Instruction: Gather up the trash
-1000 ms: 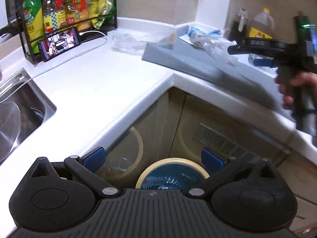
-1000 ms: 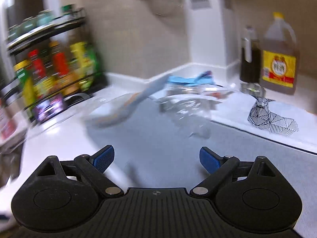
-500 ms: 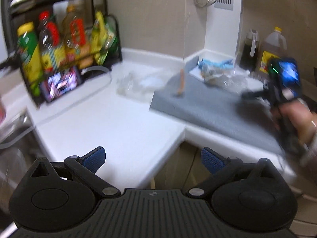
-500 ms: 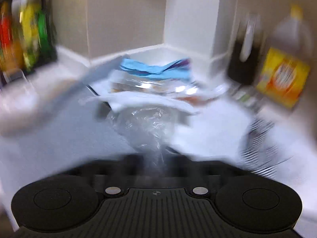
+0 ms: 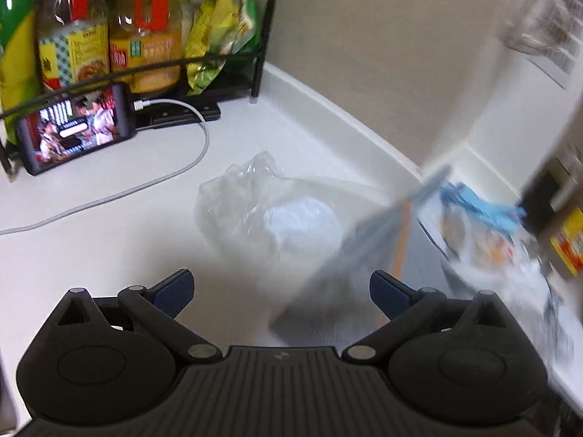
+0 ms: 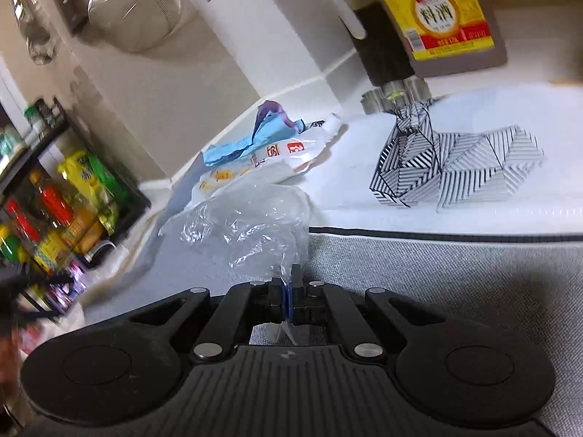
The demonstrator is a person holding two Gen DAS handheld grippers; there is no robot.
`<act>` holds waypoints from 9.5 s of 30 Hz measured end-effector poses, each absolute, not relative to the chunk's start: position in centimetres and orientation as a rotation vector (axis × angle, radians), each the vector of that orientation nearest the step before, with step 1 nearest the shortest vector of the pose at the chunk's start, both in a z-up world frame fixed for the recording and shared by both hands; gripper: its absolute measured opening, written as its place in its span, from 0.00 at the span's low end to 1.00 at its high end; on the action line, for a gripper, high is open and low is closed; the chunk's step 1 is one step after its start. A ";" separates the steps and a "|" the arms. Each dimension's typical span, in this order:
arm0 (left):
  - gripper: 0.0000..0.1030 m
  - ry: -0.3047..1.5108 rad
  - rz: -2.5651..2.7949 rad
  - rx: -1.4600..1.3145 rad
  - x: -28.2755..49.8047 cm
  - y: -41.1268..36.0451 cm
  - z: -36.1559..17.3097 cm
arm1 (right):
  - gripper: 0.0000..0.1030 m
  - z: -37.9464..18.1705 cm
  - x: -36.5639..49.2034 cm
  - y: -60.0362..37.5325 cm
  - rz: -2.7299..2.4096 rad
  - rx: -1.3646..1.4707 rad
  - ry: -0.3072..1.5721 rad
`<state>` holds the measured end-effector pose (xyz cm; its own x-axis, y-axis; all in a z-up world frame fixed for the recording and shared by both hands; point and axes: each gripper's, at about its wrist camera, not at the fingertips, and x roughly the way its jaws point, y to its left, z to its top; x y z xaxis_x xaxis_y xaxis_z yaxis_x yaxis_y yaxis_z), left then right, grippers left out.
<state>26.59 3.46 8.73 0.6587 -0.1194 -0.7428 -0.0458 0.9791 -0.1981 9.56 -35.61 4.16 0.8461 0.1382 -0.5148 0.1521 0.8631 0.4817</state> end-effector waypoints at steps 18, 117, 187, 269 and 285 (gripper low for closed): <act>0.10 0.852 -0.031 -0.349 28.8 2.7 10.9 | 0.02 3.8 9.4 -36.1 -0.001 0.569 0.561; 0.08 0.935 -0.347 -0.031 -10.5 9.0 2.7 | 0.02 2.3 -13.5 -12.3 0.200 0.103 0.862; 0.08 1.174 -0.316 0.136 0.4 1.2 -7.4 | 0.03 -8.3 -6.3 -13.1 0.169 0.163 1.137; 1.00 1.092 -0.160 0.129 -6.3 5.8 -5.5 | 0.77 -1.0 -13.2 -10.7 0.171 0.017 0.980; 1.00 1.104 -0.165 0.134 -6.1 5.6 -5.7 | 0.78 -1.2 -13.1 -10.8 0.170 0.023 0.987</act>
